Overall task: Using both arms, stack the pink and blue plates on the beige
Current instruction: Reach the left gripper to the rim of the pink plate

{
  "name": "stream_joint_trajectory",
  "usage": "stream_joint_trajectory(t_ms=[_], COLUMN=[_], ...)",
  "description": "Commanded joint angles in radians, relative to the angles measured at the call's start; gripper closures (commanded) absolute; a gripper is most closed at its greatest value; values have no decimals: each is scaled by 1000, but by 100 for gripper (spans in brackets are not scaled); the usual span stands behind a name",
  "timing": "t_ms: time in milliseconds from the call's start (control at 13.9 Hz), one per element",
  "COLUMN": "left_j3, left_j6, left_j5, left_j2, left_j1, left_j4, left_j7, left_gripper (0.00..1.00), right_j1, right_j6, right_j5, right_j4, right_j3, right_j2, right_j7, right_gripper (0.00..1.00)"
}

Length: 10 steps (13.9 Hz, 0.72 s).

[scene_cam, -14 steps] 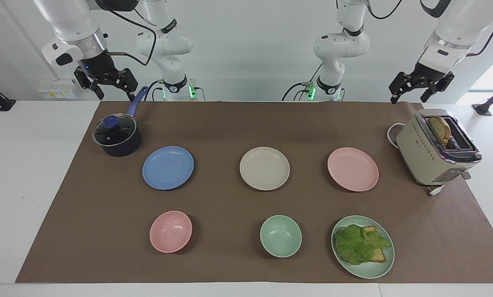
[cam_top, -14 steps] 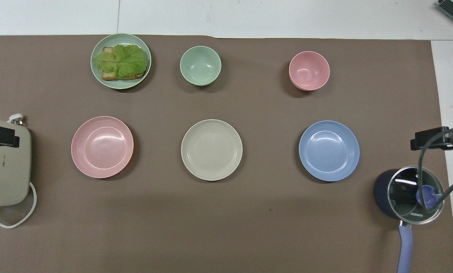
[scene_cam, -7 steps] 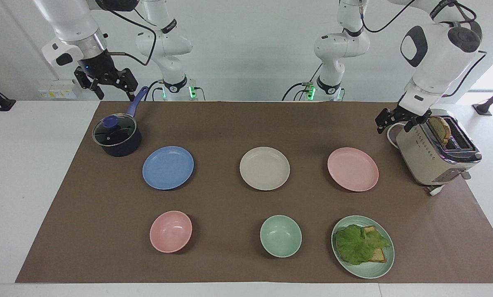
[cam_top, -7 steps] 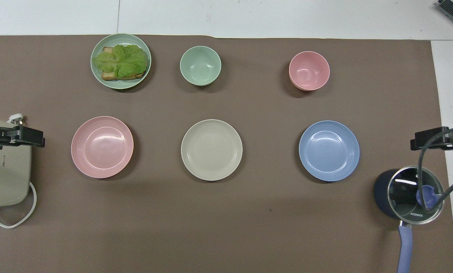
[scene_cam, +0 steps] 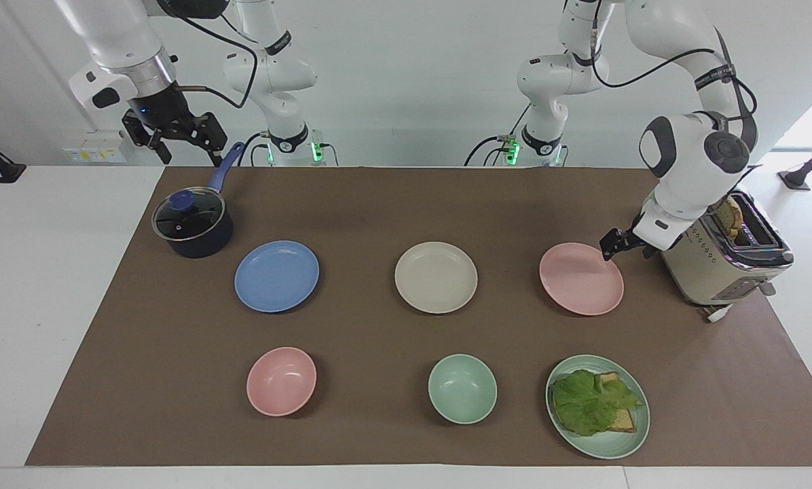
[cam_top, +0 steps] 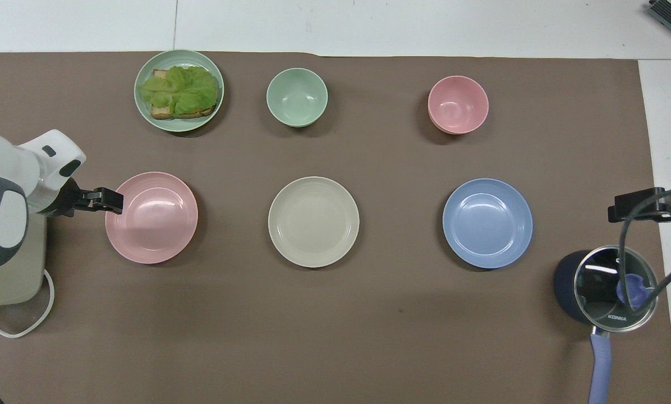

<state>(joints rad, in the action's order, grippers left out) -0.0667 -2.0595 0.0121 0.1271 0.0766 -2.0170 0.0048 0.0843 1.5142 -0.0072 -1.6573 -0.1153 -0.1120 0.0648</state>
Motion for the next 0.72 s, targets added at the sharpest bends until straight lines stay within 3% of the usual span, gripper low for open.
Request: stream_joint_trajectory(t_ms=[0, 645], left_j3=[1, 1], left_j6=[-71, -96], left_j5=[-11, -11], left_j2=[34, 63], left_j1=[28, 45], left_j4=[-28, -77], left_j7=[27, 23], left_gripper=[0, 0], right_j1=[-3, -3], right_j6=[12, 12], right_j5=[-2, -4], right_j4=[1, 1], right_j3=[-3, -3], right_j2=[-3, -3], right_j7=[-25, -23], right_gripper=[0, 0])
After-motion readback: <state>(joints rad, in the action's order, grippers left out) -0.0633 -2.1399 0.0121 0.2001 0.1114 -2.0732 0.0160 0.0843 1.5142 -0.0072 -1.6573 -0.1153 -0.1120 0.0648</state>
